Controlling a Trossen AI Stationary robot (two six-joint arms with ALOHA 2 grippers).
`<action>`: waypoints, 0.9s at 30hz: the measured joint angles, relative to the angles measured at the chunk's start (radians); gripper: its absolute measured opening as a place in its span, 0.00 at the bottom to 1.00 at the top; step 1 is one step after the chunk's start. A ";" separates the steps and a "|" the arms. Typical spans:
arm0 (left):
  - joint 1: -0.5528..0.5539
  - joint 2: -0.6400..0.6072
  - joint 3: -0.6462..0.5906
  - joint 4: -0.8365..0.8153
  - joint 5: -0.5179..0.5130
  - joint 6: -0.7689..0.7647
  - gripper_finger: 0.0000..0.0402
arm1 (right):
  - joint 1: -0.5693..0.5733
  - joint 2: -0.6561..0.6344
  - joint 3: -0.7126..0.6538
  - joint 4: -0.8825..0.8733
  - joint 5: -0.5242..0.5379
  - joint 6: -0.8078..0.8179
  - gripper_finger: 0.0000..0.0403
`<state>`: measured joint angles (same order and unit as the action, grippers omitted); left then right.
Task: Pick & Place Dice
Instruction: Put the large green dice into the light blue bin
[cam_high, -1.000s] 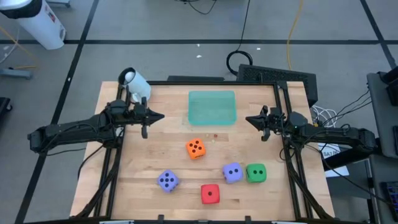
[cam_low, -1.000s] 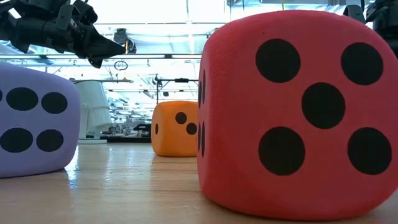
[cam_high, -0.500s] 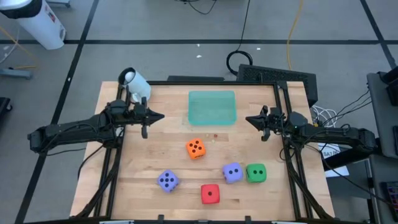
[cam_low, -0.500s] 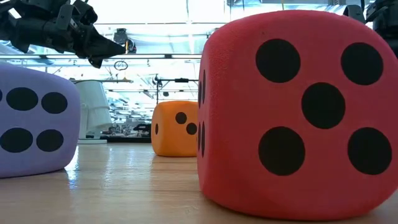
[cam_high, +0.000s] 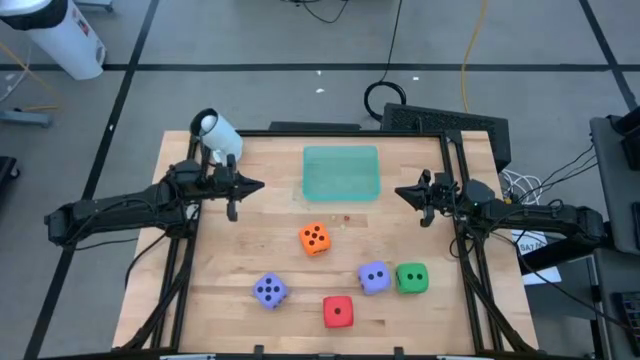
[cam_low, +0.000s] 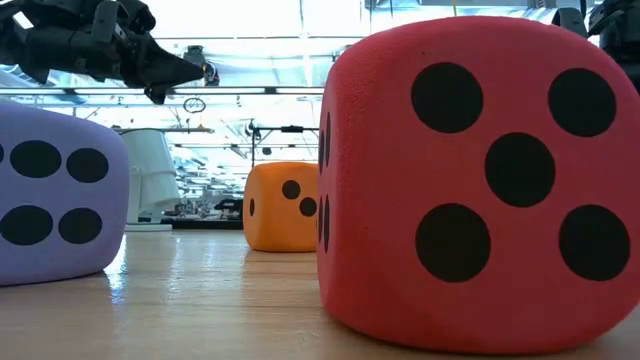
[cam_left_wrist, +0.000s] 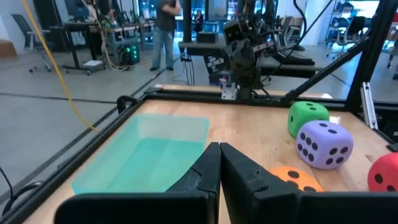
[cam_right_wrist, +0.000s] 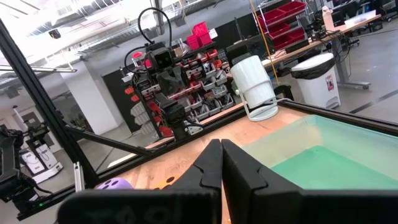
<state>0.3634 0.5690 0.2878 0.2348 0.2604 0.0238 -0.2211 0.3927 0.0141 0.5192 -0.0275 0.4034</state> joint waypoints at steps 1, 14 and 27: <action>0.000 0.000 0.000 0.021 0.000 0.001 0.04 | 0.000 0.000 0.000 0.000 0.000 0.000 0.00; 0.044 -0.001 0.000 0.071 0.042 -0.132 0.04 | 0.000 0.000 0.000 0.005 0.000 -0.003 0.00; 0.097 -0.001 0.000 0.142 0.061 -0.194 0.04 | 0.000 0.000 0.000 0.157 -0.108 -0.149 0.00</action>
<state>0.4599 0.5680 0.2878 0.3767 0.3210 -0.1703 -0.2207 0.3931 0.0139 0.6762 -0.1350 0.2547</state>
